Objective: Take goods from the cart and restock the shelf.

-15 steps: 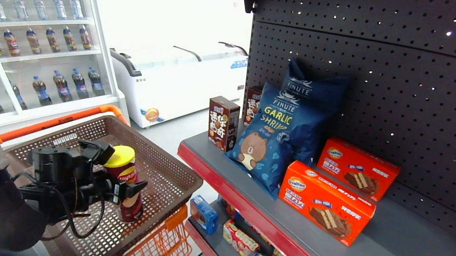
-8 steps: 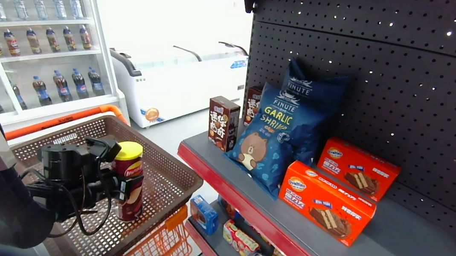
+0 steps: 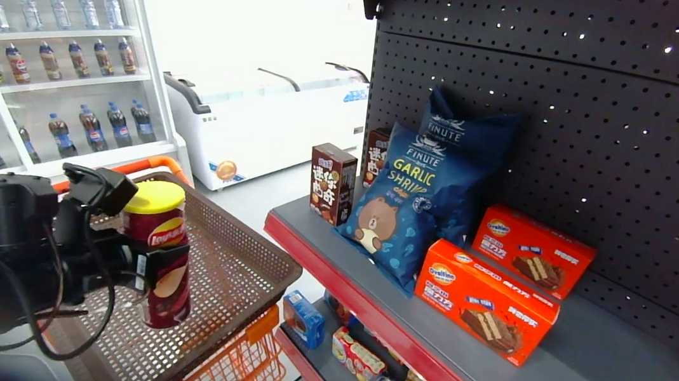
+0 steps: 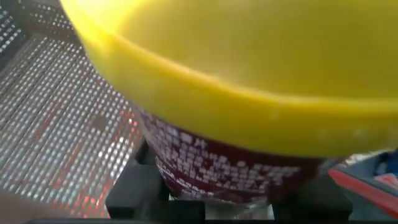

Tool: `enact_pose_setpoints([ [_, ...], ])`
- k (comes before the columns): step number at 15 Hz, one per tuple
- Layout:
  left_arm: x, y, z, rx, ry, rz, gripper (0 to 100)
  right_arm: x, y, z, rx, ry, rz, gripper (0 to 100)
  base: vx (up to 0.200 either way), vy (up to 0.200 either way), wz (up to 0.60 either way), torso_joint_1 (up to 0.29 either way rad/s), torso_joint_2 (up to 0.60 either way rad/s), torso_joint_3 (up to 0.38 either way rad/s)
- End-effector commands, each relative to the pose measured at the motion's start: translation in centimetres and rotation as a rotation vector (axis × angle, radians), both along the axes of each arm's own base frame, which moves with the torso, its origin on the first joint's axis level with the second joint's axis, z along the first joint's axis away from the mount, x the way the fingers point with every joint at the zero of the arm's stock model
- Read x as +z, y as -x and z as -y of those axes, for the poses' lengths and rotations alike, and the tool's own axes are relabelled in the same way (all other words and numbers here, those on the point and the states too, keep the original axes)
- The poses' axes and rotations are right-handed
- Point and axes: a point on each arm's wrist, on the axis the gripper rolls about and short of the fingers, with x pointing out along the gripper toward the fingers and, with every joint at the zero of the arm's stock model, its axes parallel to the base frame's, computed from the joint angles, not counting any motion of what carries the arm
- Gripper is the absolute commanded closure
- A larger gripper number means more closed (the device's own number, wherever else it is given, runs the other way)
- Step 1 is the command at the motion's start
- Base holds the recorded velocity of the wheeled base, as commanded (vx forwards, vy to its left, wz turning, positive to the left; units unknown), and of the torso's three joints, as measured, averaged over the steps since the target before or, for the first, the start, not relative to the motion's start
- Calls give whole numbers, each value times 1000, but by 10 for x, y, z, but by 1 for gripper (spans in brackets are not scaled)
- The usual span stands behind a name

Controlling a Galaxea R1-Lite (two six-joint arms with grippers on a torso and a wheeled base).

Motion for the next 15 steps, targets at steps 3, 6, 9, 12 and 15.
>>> enact_pose_setpoints([
  [3,64,103,-6,9,15,150,100,0,0,0,1,0,0,0,0,0,0,0,0,0],
  [6,52,144,-7,24,15,201,100,0,0,0,1,0,0,0,0,0,0,0,0,0],
  [9,33,182,-8,12,46,268,100,0,0,0,1,0,0,0,0,0,0,0,0,0],
  [12,29,221,-10,31,77,414,100,0,0,0,1,0,1,0,0,0,0,0,0,0],
  [15,22,245,-11,73,64,417,100,0,0,0,2,0,0,0,0,0,0,0,0,0],
])
